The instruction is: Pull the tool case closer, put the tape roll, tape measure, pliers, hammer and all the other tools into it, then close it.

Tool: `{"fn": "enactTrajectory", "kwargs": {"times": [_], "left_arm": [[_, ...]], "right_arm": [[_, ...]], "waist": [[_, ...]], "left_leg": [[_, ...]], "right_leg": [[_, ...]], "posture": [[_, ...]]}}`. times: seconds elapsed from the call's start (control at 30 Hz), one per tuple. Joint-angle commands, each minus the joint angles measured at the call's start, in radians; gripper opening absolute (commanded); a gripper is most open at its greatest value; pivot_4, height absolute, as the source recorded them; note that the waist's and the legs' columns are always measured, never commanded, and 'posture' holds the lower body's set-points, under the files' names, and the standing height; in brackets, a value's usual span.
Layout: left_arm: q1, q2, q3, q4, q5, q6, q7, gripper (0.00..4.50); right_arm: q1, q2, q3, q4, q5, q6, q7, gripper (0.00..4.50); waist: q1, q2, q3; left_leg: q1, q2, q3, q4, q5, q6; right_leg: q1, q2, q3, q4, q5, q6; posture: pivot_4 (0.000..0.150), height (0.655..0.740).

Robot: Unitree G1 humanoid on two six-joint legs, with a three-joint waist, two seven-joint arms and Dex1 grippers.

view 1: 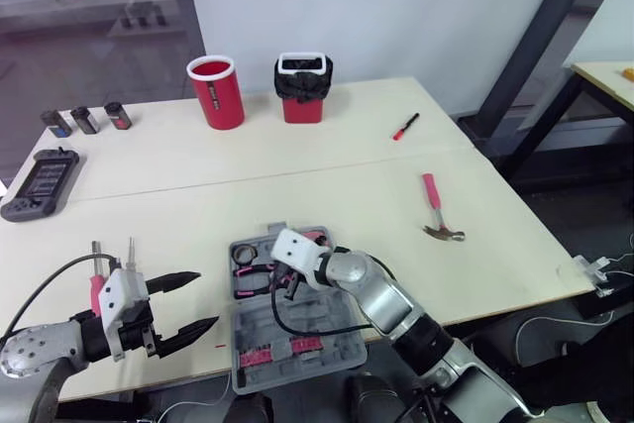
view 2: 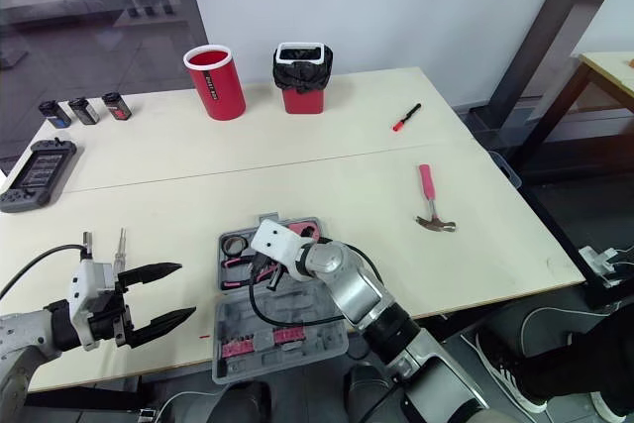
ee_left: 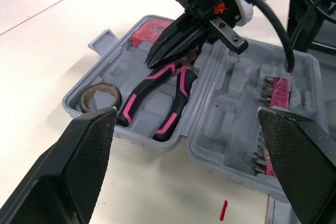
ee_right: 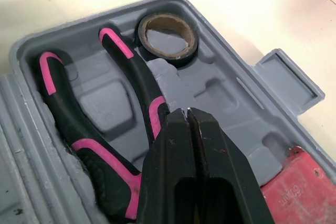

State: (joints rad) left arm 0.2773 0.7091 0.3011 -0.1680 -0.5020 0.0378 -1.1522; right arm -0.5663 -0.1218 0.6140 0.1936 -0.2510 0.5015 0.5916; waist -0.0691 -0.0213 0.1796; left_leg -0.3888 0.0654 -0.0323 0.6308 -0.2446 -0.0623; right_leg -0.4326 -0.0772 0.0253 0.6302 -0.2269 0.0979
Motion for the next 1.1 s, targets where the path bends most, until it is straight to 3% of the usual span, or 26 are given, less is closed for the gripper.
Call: {"fn": "enactTrajectory", "kwargs": {"times": [0.03, 0.27, 0.47, 0.67, 0.8, 1.1], "left_arm": [[0.004, 0.011, 0.020, -0.023, -0.004, -0.005, 0.005, 4.50], [0.006, 0.013, 0.022, -0.025, -0.002, -0.008, 0.008, 4.50], [0.005, 0.017, 0.021, -0.024, 0.000, -0.006, 0.007, 4.50], [-0.001, 0.017, 0.015, -0.018, 0.004, -0.005, 0.006, 4.50], [-0.004, 0.016, 0.011, -0.016, 0.004, -0.004, 0.007, 4.50], [-0.005, 0.015, 0.011, -0.015, 0.008, -0.003, 0.004, 4.50]], "right_arm": [[0.032, -0.040, 0.092, 0.112, -0.082, 0.091, 0.029, 0.09], [0.027, -0.045, 0.163, 0.198, -0.158, 0.121, 0.052, 0.09], [-0.005, 0.009, 0.034, 0.199, -0.106, -0.024, -0.044, 0.09], [0.002, 0.035, -0.099, 0.074, 0.004, -0.248, -0.062, 0.09], [0.026, 0.014, -0.099, -0.003, 0.027, -0.198, 0.015, 0.09], [0.067, 0.000, -0.068, -0.009, 0.010, -0.175, 0.045, 0.09]], "waist": [[0.000, -0.001, -0.005], [0.003, -0.003, -0.020], [0.002, 0.002, -0.033], [0.000, 0.001, -0.031], [0.000, 0.000, -0.025], [0.000, 0.000, -0.023]], "left_leg": [[0.001, 0.000, 0.000, 0.000, 0.000, 0.000], [0.010, 0.000, 0.000, -0.002, -0.001, -0.001], [0.015, 0.000, 0.001, -0.008, -0.001, -0.001], [0.009, 0.000, 0.001, -0.010, -0.001, -0.001], [-0.003, 0.000, 0.001, -0.010, 0.000, 0.000], [-0.003, 0.000, 0.001, -0.014, 0.000, 0.000]], "right_leg": [[0.001, 0.000, 0.000, 0.000, 0.000, 0.000], [0.005, -0.002, -0.001, -0.004, -0.003, 0.002], [0.011, -0.003, -0.001, -0.012, -0.004, 0.003], [0.008, -0.003, -0.001, -0.013, -0.003, 0.002], [-0.002, -0.001, -0.001, -0.011, -0.001, -0.001], [-0.002, -0.001, -0.001, -0.013, -0.003, 0.001]], "posture": [[0.150, 0.7387], [0.150, 0.7387], [0.150, 0.7387], [0.150, 0.7387], [0.150, 0.7387], [0.150, 0.7387]]}}
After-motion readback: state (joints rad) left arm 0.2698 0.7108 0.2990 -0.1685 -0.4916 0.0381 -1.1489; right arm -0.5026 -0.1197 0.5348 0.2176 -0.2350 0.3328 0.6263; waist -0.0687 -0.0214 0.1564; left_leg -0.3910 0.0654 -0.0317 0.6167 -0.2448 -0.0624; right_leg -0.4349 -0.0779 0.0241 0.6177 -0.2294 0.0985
